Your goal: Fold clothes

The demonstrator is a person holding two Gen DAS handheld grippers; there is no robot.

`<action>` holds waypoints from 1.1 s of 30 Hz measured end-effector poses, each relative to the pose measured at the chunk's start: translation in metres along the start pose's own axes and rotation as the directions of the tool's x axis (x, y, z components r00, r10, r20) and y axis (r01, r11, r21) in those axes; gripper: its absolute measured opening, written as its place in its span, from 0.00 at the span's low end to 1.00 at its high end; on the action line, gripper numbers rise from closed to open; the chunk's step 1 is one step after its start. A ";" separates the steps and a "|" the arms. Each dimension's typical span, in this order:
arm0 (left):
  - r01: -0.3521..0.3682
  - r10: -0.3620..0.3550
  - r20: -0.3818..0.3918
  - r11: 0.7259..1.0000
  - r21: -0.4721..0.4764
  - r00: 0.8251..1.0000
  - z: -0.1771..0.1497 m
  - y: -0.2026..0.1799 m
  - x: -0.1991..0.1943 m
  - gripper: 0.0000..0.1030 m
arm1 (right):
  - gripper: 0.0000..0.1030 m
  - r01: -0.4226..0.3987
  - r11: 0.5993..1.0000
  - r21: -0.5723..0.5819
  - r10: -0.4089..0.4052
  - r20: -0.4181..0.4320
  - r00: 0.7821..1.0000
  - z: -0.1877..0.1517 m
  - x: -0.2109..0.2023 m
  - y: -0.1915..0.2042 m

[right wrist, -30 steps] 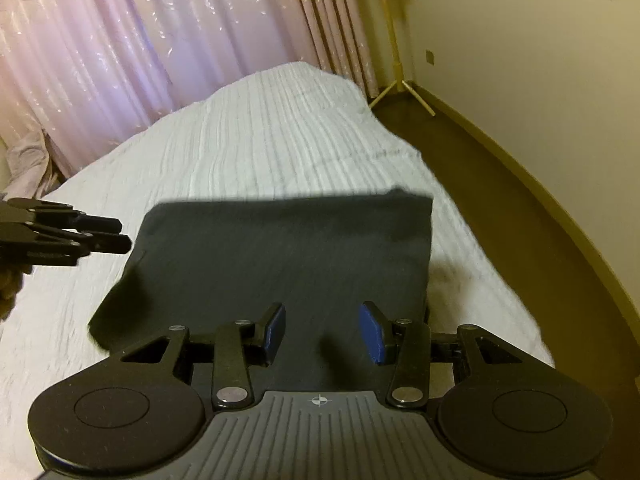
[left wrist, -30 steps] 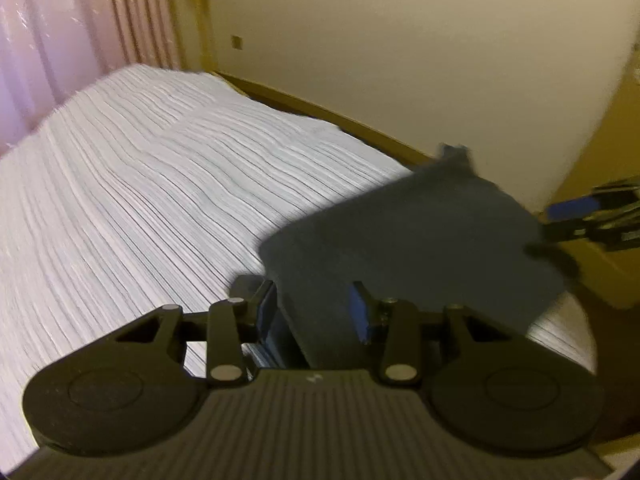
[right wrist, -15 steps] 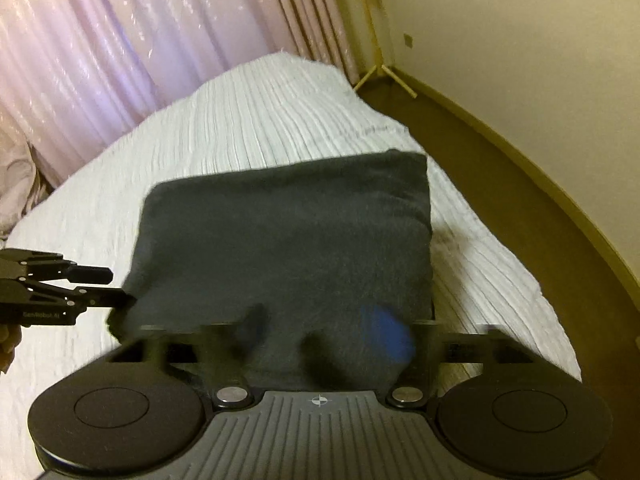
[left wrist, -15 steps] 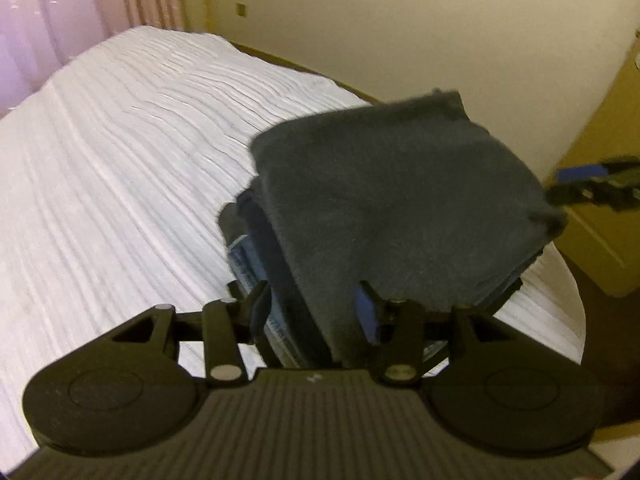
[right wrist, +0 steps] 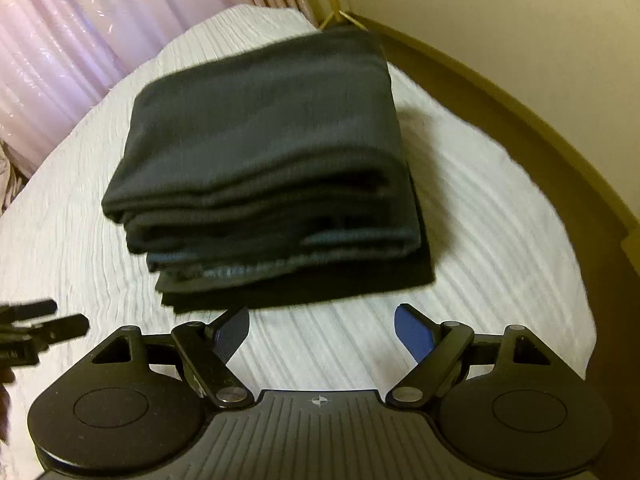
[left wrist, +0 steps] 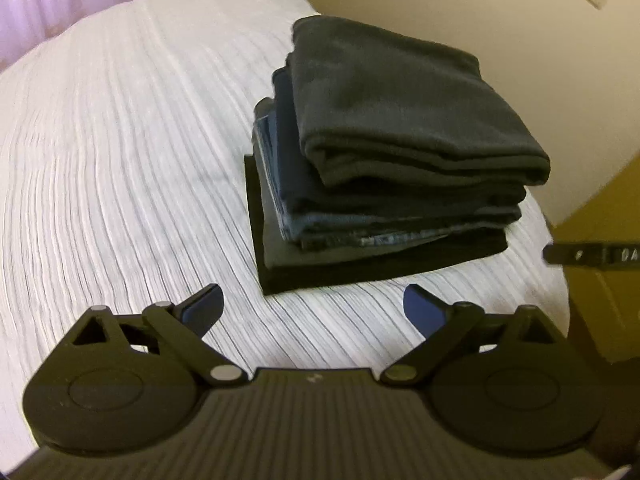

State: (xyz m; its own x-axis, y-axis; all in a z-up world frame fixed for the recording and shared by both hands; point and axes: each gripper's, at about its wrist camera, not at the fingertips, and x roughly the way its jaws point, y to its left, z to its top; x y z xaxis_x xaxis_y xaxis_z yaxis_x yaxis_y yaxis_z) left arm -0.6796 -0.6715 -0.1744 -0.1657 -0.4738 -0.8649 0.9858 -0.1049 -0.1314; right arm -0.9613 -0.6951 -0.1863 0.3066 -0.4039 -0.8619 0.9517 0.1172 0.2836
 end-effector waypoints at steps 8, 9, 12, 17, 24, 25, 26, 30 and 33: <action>0.048 -0.047 -0.012 0.997 0.060 0.999 -0.025 -0.013 -0.020 0.90 | 0.80 -0.001 1.000 -0.030 0.001 0.029 1.000 -0.022 -0.022 0.015; 0.044 -0.045 0.004 0.995 0.095 0.999 -0.028 -0.015 -0.024 0.90 | 0.80 0.008 1.000 -0.020 -0.007 0.041 0.999 -0.026 -0.027 0.018; 0.031 -0.040 0.051 0.985 0.169 0.998 -0.040 -0.020 -0.037 0.90 | 0.80 0.034 0.999 0.009 -0.034 0.077 0.996 -0.038 -0.041 0.026; 0.048 -0.059 0.054 0.979 0.197 0.997 -0.060 -0.015 -0.060 0.90 | 0.80 0.070 0.997 0.032 -0.073 0.101 0.992 -0.063 -0.059 0.049; 0.000 -0.017 0.120 0.991 0.133 0.993 -0.089 0.005 -0.098 0.90 | 0.80 0.075 0.997 -0.004 -0.074 0.132 0.989 -0.095 -0.081 0.087; -0.004 -0.014 0.130 0.990 0.138 0.991 -0.091 0.005 -0.102 0.90 | 0.80 0.074 0.997 -0.003 -0.073 0.136 0.988 -0.099 -0.083 0.089; -0.011 -0.010 0.140 0.989 0.146 0.990 -0.093 0.005 -0.106 0.90 | 0.80 0.072 0.997 -0.001 -0.072 0.141 0.987 -0.103 -0.085 0.092; -0.037 0.014 0.149 0.988 0.153 0.989 -0.100 0.007 -0.115 0.90 | 0.80 0.077 0.997 0.002 -0.076 0.155 0.985 -0.116 -0.094 0.101; -0.045 0.027 0.136 0.990 0.133 0.990 -0.106 0.011 -0.117 0.90 | 0.80 0.092 0.996 0.002 -0.091 0.163 0.982 -0.124 -0.100 0.106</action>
State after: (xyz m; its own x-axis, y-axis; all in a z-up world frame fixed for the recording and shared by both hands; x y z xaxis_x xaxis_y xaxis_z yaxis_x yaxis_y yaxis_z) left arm -0.6463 -0.5249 -0.1258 -0.1412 -0.5912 -0.7941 0.9797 -0.1989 -0.0262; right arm -0.8894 -0.5303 -0.1223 0.2119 -0.5555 -0.8041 0.9760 0.0779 0.2034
